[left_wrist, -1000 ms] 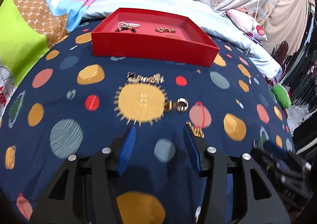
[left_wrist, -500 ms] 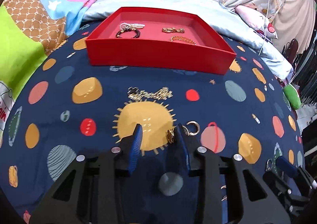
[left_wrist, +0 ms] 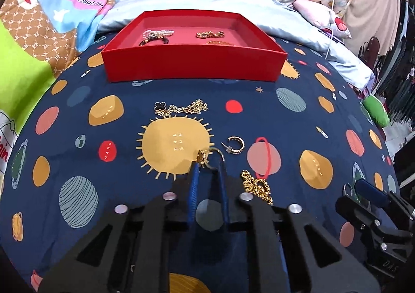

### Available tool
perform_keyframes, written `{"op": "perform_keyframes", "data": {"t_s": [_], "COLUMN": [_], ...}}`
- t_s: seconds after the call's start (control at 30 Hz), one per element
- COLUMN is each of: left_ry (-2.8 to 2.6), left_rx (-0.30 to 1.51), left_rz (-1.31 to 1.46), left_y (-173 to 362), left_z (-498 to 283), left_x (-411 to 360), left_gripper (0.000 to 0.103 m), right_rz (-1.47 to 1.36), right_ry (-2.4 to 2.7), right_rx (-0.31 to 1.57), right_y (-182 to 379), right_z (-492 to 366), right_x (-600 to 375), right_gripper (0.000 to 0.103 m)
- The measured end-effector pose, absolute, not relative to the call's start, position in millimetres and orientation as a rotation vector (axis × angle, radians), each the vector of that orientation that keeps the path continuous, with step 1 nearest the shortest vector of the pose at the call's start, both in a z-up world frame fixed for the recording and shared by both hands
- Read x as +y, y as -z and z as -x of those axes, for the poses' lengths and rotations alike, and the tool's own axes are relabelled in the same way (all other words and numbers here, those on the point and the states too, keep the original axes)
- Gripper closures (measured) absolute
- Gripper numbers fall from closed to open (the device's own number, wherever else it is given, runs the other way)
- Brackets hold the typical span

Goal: Organize jewelry
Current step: 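Grasp the gold hoop ring with the left tool while the right tool grasps the silver ring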

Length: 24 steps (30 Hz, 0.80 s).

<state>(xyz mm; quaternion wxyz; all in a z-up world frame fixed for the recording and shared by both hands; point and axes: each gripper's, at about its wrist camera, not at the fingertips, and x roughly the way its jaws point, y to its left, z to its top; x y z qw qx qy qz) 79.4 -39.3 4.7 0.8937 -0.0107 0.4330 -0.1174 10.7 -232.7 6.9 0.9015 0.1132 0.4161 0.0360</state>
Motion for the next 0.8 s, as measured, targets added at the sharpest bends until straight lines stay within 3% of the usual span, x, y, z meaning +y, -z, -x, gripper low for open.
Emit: {"op": "perform_keyframes", "data": {"t_s": [0.8], "left_ry": [0.254], "left_rx": [0.893], "left_rz": [0.096], "left_y": [-10], "left_z": [-98], "left_x": [-37], "left_gripper": [0.100], "right_rz": [-0.241], "right_ry": [-0.076], "right_rx": [0.858], "right_y": [-7], "right_z": [-11], "right_x": [-233], "right_gripper": [0.037]}}
